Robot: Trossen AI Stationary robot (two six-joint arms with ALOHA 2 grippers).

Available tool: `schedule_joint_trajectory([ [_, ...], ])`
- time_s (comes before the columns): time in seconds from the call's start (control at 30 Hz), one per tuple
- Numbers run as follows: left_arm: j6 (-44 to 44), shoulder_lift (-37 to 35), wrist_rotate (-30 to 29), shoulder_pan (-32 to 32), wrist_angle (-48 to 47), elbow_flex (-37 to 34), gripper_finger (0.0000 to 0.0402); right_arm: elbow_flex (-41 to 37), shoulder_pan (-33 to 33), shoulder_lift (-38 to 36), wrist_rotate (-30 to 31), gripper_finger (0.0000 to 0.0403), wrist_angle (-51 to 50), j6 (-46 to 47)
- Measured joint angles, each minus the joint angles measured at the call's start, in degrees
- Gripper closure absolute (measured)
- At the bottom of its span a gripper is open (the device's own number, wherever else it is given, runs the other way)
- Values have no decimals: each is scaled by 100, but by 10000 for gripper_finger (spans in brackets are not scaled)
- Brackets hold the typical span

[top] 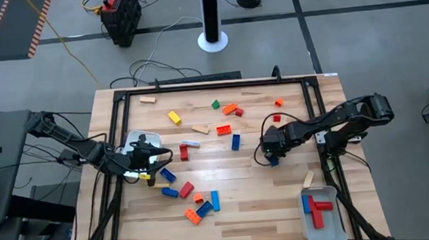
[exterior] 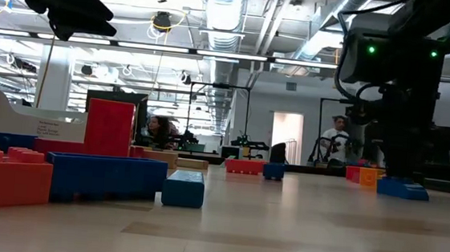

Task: Sort blocks by size
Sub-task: Put the yellow small block into the white bin

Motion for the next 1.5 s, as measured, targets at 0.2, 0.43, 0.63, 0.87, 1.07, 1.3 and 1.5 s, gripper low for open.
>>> schedule_joint_trajectory([
  [0.2,848,426,134,0,435,0,227,367,157,-79,2,238,275,-620],
  [0.43,3108,1743,108,20,1550,0,227,488,-18,-125,-333,244,2195,-1511],
  [0.63,4353,2778,-255,132,2517,3,227,488,-38,-114,-1154,240,4075,-2088],
  [0.87,4968,3529,-861,435,4024,83,227,488,92,-114,-1193,240,5494,-2520],
  [1.07,5268,3743,-861,498,4009,649,221,488,214,-114,-1194,240,6164,-2769],
  [1.3,5655,3749,-362,511,3635,1159,185,488,391,-110,-1305,240,6554,-2852],
  [1.5,5780,3751,301,732,3772,1235,161,488,464,-110,-1365,240,6807,-2852],
])
